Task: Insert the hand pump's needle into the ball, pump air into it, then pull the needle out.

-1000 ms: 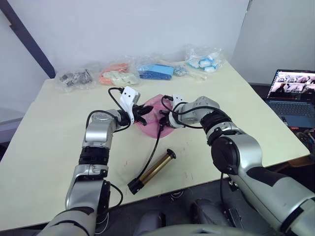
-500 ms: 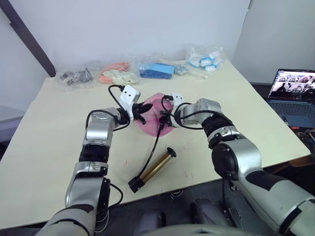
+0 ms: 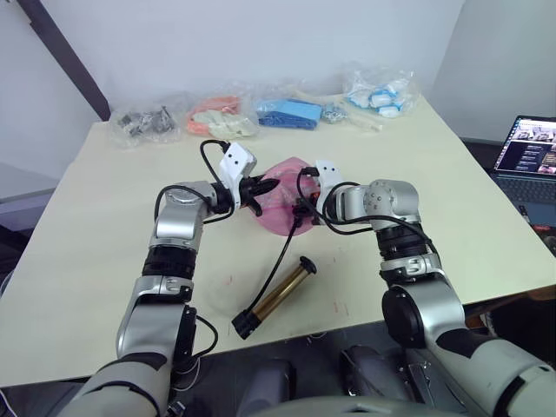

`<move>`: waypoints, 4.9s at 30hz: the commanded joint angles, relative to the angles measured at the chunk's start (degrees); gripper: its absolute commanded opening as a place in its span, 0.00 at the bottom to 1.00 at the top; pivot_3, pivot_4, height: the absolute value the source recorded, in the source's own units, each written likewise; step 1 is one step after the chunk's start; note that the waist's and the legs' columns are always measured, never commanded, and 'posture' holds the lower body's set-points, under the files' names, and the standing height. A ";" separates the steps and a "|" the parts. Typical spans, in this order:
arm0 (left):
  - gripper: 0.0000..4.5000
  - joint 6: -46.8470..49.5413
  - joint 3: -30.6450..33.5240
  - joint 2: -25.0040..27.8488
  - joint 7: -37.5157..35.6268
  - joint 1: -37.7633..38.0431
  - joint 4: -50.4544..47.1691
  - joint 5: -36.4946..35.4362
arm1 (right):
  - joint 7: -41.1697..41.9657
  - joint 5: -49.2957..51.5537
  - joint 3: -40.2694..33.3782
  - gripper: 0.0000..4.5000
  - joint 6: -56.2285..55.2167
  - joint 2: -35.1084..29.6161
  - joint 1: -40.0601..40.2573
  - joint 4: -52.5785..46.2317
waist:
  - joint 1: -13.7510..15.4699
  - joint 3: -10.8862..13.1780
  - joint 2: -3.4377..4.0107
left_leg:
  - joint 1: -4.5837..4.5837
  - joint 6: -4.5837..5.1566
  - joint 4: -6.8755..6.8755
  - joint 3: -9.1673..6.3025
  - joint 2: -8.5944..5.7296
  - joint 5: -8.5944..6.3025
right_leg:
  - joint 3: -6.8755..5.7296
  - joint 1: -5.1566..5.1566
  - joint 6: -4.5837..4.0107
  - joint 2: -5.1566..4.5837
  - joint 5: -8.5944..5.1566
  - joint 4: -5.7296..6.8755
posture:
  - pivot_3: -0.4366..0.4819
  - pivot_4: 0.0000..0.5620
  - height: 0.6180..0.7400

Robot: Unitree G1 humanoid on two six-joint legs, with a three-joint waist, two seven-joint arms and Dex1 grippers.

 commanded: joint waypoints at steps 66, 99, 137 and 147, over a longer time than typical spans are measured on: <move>0.00 -0.87 -7.58 -4.37 0.16 3.79 5.89 1.37 | 9.56 2.23 13.37 0.32 -0.72 -16.03 18.37 -40.47 | 3.42 0.33 0.00 | -1.33 -0.09 0.19 -0.84 -1.10 0.15 | -0.70 -0.52 -0.02 -0.90 0.02 -0.62 | 0.48 0.27 1.00; 0.00 -1.69 -8.00 -4.54 0.03 3.40 6.76 1.17 | 6.61 3.17 10.02 0.32 0.02 -13.01 19.82 -38.93 | 3.42 0.32 -0.01 | -1.31 -0.04 0.42 -0.77 -1.09 0.14 | -0.69 -0.46 -0.06 -0.88 0.06 -0.56 | 0.48 0.27 1.00; 0.00 3.70 -9.68 -4.72 -1.53 4.56 4.31 -0.34 | 22.36 -5.55 37.46 0.08 -8.86 -28.95 5.22 -27.91 | 3.18 0.12 -0.11 | -1.12 0.08 0.67 -0.71 -1.10 0.08 | -0.71 -0.17 -0.23 -0.78 0.17 -0.49 | 0.48 0.27 1.00; 0.00 6.37 -9.36 -5.00 -0.04 4.88 3.50 -1.44 | 29.30 -9.43 44.98 0.08 -10.78 -28.51 0.66 -20.49 | 3.05 -0.39 -0.41 | -0.81 0.10 0.69 -0.66 -1.06 0.06 | -0.66 -0.05 -0.02 -0.76 0.04 -0.25 | 0.48 0.27 1.00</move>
